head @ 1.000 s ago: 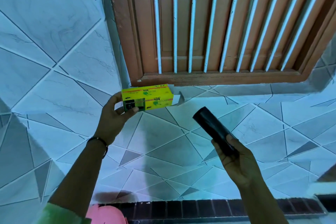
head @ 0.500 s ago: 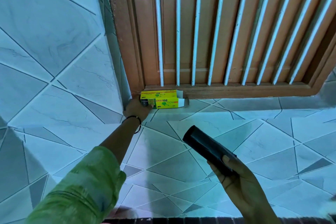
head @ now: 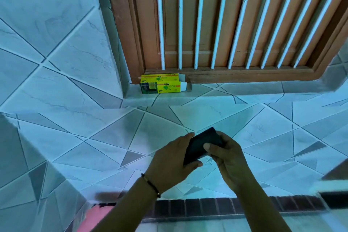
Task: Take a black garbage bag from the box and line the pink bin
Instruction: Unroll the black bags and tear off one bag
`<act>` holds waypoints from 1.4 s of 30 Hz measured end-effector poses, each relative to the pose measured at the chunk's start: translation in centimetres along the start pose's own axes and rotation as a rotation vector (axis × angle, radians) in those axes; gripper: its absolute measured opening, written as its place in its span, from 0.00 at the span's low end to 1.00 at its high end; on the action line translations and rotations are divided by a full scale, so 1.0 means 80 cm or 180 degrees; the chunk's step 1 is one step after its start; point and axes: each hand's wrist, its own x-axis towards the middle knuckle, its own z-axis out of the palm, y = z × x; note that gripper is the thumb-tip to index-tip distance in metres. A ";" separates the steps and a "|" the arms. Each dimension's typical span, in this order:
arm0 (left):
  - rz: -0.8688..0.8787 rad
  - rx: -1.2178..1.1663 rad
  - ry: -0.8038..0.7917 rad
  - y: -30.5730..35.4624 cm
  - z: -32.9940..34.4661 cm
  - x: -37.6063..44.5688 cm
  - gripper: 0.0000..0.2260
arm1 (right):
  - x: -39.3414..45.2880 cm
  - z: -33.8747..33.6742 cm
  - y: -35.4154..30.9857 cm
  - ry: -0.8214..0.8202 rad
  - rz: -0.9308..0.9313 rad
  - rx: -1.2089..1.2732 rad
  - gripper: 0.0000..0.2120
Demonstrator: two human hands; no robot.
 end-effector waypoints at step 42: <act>-0.1510 -0.1838 0.0657 0.019 -0.031 -0.056 0.08 | -0.078 0.009 0.032 -0.0469 0.1437 0.1731 0.33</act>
